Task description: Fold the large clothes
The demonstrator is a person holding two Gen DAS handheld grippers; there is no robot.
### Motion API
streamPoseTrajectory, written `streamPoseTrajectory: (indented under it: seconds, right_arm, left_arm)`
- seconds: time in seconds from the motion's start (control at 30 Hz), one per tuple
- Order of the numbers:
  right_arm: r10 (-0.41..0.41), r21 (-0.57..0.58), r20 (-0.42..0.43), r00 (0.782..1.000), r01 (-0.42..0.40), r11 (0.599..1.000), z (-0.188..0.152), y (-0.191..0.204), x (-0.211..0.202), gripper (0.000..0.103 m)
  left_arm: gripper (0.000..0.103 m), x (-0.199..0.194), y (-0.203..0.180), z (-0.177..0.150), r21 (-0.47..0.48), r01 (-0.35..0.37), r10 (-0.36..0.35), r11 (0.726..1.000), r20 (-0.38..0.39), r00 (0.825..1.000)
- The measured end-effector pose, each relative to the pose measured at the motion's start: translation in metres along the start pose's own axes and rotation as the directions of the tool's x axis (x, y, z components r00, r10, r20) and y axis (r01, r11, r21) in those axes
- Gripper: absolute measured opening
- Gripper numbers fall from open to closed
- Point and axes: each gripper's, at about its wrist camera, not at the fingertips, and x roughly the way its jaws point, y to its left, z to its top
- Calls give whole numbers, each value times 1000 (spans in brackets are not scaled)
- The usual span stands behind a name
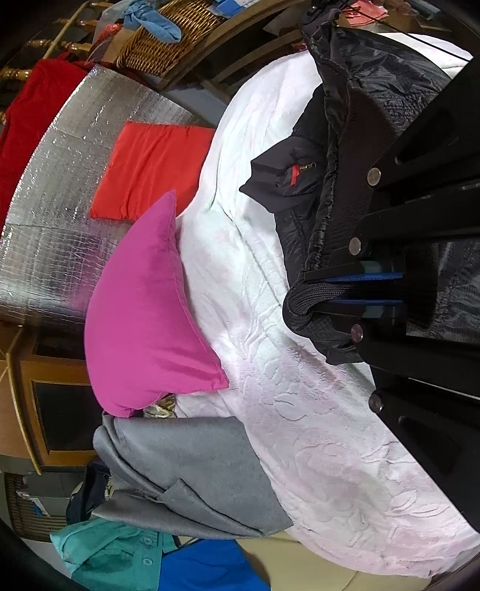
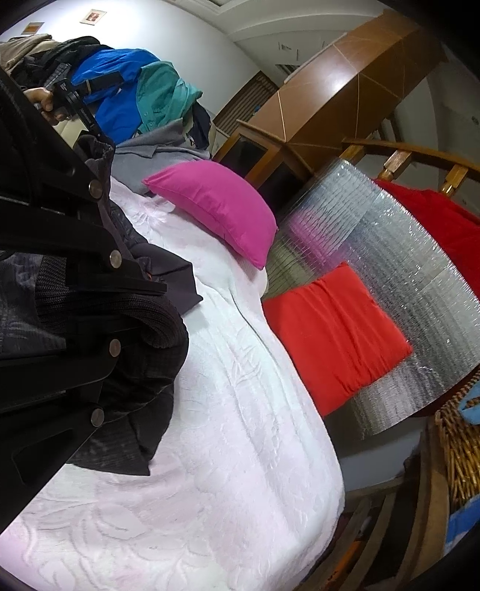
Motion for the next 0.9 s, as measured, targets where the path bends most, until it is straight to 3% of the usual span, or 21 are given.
streamPoseTrajectory:
  seconds: [0.53, 0.73, 0.9]
  right_arm:
    - [-50, 64, -72, 996, 55, 996, 12, -46, 58, 8]
    - [-58, 63, -96, 994, 64, 996, 17, -46, 64, 8]
    - [-47, 53, -102, 994, 53, 997, 24, -42, 60, 8]
  left_arm:
    - [8, 53, -11, 18, 10, -10, 11, 1000, -83, 996]
    - [8, 64, -7, 22, -21, -1, -1, 1000, -120, 993]
    - [8, 60, -8, 27, -4, 11, -12, 1000, -105, 994]
